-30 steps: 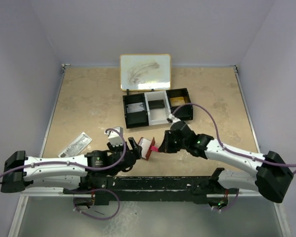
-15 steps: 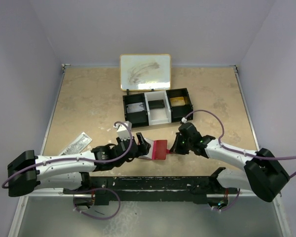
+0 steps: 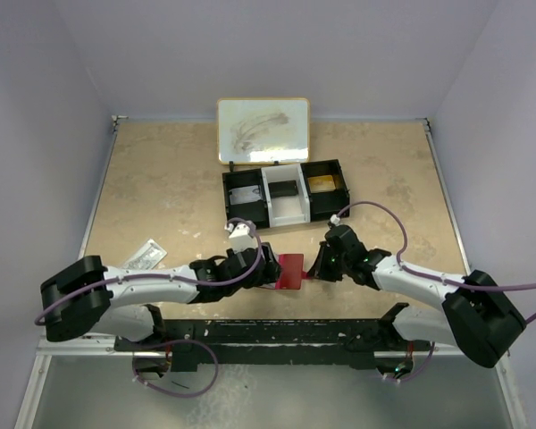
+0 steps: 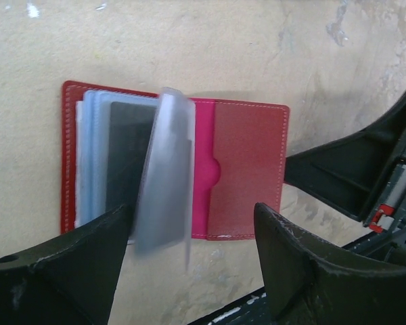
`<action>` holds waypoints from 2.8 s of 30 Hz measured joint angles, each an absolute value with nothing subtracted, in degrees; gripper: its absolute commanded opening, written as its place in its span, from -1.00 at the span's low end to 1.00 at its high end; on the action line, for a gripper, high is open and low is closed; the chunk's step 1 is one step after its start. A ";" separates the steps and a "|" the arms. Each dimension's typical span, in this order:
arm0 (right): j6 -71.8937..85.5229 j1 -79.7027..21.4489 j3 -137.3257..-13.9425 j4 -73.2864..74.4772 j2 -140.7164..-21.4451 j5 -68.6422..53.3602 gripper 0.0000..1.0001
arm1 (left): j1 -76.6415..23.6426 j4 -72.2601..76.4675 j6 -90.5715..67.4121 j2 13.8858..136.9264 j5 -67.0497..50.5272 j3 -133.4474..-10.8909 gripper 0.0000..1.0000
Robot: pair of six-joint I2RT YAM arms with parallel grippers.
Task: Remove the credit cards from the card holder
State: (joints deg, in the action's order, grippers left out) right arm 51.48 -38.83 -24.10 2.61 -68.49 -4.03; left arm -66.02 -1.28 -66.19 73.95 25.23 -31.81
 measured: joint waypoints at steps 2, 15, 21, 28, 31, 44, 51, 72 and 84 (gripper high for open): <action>51.48 -38.83 -24.05 2.46 -68.45 -4.01 -0.96 | -66.00 -0.56 -65.71 75.07 24.27 -32.97 0.36; 51.42 -38.83 -24.10 1.10 -69.17 -4.12 -0.81 | -65.95 10.46 -64.82 80.95 16.14 -35.05 0.02; 50.94 -38.83 -25.02 2.31 -68.10 -3.44 -0.64 | -65.95 15.86 -65.17 85.32 11.70 -35.05 -0.07; 49.52 -38.83 -30.28 8.19 -61.47 -0.75 -0.32 | -65.95 16.25 -65.32 87.96 11.49 -35.05 -0.10; 49.01 -38.83 -32.38 9.61 -58.00 -0.56 -0.31 | -65.95 15.46 -65.32 88.33 11.51 -35.05 -0.13; 47.81 -38.81 -33.17 -4.64 -69.49 -11.68 -0.73 | -65.95 15.84 -64.84 88.27 11.55 -34.09 -0.22; 48.45 -38.81 -30.15 -11.70 -79.29 -13.15 -0.72 | -66.02 15.33 -64.62 85.78 12.43 -31.38 -0.23; 49.60 -38.83 -20.25 -22.83 -73.97 -13.91 -0.55 | -60.31 -3.01 -55.02 72.73 23.53 -33.04 -0.20; 50.35 -38.83 -20.12 -25.06 -75.00 -16.08 -0.54 | -59.75 2.35 -55.31 75.53 21.80 -32.36 -0.26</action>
State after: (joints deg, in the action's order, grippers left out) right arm 50.35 -38.83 -20.12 -25.06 -75.00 -16.08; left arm -59.75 2.35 -55.31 75.53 21.80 -32.36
